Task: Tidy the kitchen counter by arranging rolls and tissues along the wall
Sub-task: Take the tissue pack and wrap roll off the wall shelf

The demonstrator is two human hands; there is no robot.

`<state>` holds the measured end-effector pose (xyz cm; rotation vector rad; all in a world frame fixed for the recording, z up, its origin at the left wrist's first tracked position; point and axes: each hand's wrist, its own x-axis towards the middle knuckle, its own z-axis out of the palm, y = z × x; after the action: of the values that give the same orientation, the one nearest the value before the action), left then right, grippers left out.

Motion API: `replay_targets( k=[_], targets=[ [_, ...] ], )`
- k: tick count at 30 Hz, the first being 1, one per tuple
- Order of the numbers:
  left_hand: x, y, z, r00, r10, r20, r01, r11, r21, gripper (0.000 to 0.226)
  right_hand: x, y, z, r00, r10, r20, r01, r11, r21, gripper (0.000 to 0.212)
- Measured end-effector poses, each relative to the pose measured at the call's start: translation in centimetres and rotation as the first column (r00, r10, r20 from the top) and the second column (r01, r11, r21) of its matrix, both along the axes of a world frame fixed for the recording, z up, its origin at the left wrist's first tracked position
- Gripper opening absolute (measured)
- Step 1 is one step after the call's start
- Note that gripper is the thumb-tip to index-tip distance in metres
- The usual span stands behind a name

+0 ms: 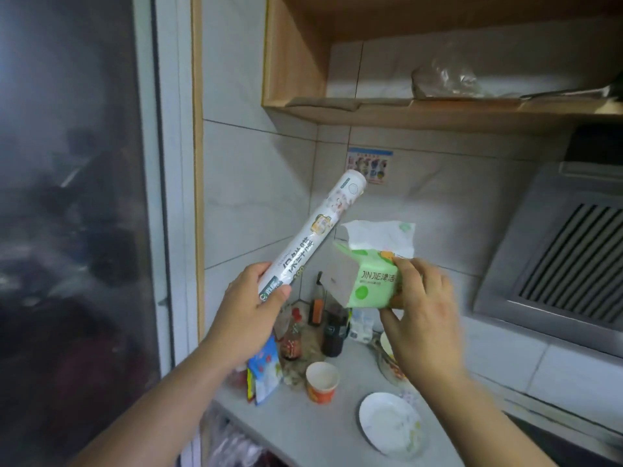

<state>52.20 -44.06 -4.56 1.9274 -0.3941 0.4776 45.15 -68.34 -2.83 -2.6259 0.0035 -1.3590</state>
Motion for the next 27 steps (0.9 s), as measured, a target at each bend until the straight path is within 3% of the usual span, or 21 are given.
replay_targets(
  k=[9, 13, 16, 18, 21, 24, 27],
  targets=[
    [-6.5, 4.5, -7.7, 0.96, -0.184, -0.213, 0.166, 0.981, -0.099, 0.036, -7.4, 4.6, -6.4, 0.997, -0.07, -0.026, 0.073, 0.98, 0.182, 0.079],
    [-8.5, 6.8, -11.0, 0.906, -0.321, -0.276, 0.294, 0.946, -0.136, 0.023, -10.3, 8.2, -9.1, 0.987, -0.145, -0.073, 0.158, 0.966, 0.207, 0.079],
    [-9.7, 7.8, -12.8, 0.852, -0.404, -0.332, 0.36, 0.914, -0.189, 0.034, -13.1, 10.4, -11.0, 0.962, -0.246, -0.117, 0.266, 0.942, 0.206, 0.076],
    [-10.7, 7.6, -13.7, 0.79, -0.472, -0.392, 0.404, 0.881, -0.246, 0.035, -15.7, 11.1, -12.1, 0.939, -0.314, -0.138, 0.337, 0.92, 0.201, 0.075],
    [-13.0, 5.9, -14.6, 0.681, -0.567, -0.463, 0.433, 0.822, -0.37, 0.018, -20.3, 11.3, -13.2, 0.889, -0.423, -0.174, 0.45, 0.879, 0.16, 0.073],
    [-16.2, 3.2, -14.9, 0.503, -0.668, -0.549, 0.469, 0.744, -0.476, 0.015, -25.1, 10.8, -14.0, 0.822, -0.531, -0.208, 0.562, 0.816, 0.138, 0.073],
    [-19.7, 0.9, -15.0, 0.316, -0.741, -0.593, 0.532, 0.655, -0.536, 0.03, -29.8, 10.4, -15.0, 0.755, -0.611, -0.238, 0.651, 0.742, 0.16, 0.076]
  ],
)
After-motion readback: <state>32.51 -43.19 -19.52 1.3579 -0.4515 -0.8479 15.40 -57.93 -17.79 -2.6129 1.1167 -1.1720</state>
